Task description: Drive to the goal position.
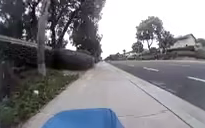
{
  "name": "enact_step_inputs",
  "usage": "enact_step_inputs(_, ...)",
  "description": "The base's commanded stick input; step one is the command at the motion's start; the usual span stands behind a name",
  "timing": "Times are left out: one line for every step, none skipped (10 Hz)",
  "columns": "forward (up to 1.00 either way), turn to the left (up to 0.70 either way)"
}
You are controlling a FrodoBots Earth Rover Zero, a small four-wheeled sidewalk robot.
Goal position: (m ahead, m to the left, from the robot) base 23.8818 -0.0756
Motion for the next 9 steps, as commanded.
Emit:
enact_step_inputs(1.00, 0.00)
enact_step_inputs(1.00, 0.00)
enact_step_inputs(1.00, 0.00)
enact_step_inputs(1.00, 0.00)
enact_step_inputs(1.00, 0.00)
enact_step_inputs(1.00, 0.00)
enact_step_inputs(1.00, 0.00)
enact_step_inputs(1.00, 0.00)
enact_step_inputs(1.00, 0.00)
